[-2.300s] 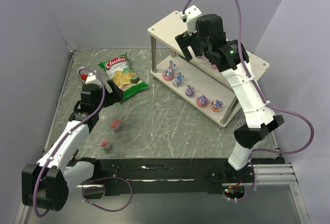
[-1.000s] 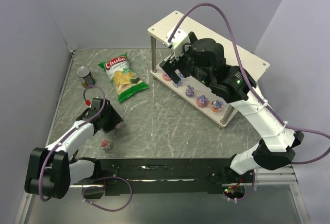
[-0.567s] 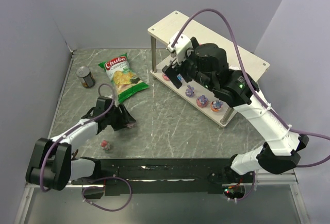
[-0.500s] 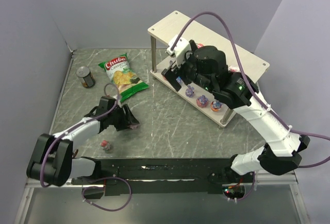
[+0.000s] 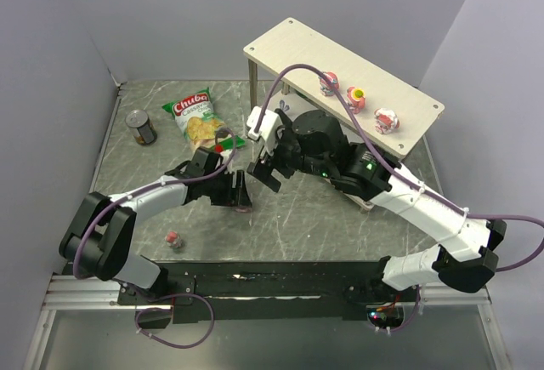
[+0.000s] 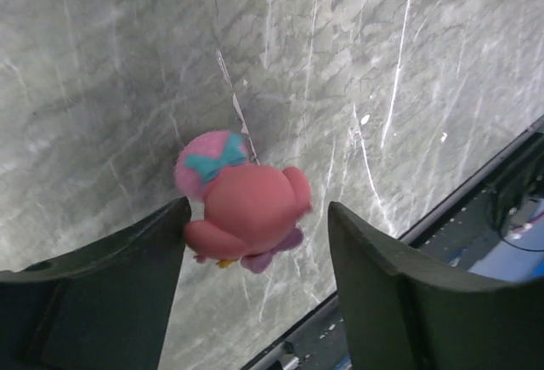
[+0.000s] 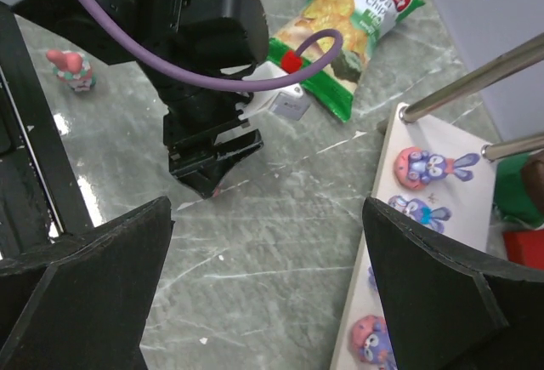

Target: Place and organize the plastic toys onto the shelf

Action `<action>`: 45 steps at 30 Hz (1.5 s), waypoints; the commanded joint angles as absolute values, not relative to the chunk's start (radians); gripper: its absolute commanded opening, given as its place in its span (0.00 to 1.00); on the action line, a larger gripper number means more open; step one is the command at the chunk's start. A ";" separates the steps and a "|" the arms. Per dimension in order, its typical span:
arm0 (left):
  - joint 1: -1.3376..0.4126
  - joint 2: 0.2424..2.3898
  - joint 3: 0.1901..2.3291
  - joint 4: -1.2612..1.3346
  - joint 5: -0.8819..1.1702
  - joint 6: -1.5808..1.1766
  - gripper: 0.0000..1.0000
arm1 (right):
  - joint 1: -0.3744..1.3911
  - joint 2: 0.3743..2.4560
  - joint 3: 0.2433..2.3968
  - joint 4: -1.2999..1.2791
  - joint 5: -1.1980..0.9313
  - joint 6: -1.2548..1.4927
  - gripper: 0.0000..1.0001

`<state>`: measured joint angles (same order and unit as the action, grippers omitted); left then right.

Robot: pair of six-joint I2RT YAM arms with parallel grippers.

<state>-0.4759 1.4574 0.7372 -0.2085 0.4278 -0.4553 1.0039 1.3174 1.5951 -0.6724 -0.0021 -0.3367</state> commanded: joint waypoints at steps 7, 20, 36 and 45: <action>-0.512 1.494 0.804 -0.250 0.358 -0.394 0.74 | 1.009 1.282 1.575 -0.627 0.046 -0.318 0.98; -0.511 1.091 0.721 -0.126 0.301 -0.410 0.97 | 1.022 1.298 1.458 -0.542 0.040 -0.247 0.98; -0.499 0.693 0.687 -0.409 -0.603 -0.687 0.95 | 1.026 1.563 1.207 -0.264 -0.028 -0.176 0.91; -0.499 0.627 0.675 -0.429 -0.643 -0.692 0.97 | 1.029 1.813 1.288 -0.222 -0.020 -0.146 0.87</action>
